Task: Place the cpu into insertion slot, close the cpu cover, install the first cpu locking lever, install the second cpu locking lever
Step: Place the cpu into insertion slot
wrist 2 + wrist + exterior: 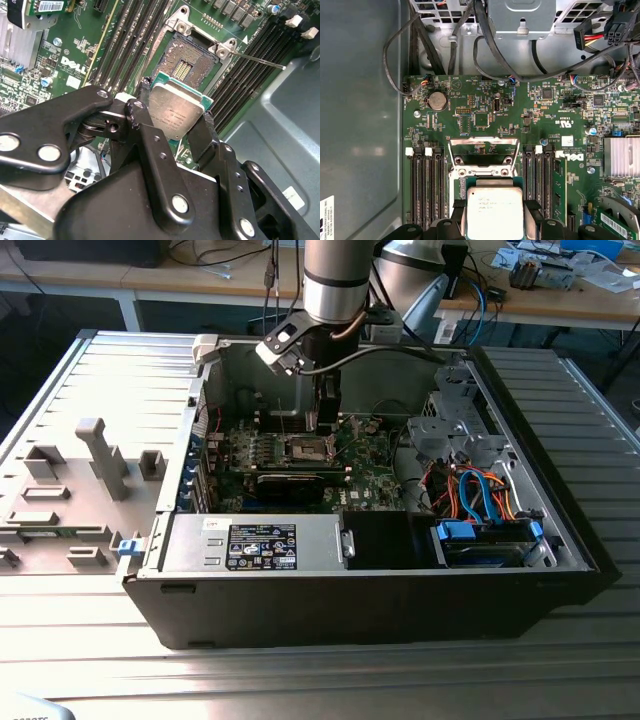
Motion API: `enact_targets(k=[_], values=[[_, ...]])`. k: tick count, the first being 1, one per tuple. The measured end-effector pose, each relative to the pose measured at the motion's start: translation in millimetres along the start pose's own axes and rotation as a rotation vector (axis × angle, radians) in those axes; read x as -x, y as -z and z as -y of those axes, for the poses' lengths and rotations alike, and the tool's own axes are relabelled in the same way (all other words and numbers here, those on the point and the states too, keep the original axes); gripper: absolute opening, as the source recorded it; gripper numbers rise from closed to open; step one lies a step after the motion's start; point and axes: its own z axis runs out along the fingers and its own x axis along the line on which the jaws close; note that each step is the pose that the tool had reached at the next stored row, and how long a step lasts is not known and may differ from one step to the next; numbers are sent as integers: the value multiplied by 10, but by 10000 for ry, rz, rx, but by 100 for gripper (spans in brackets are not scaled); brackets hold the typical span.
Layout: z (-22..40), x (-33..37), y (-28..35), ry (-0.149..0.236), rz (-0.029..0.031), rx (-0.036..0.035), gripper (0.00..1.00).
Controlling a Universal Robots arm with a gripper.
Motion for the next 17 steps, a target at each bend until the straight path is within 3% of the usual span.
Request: enact_targets(k=[17], values=[[0, -1, -39, 0, 8, 0, 54]])
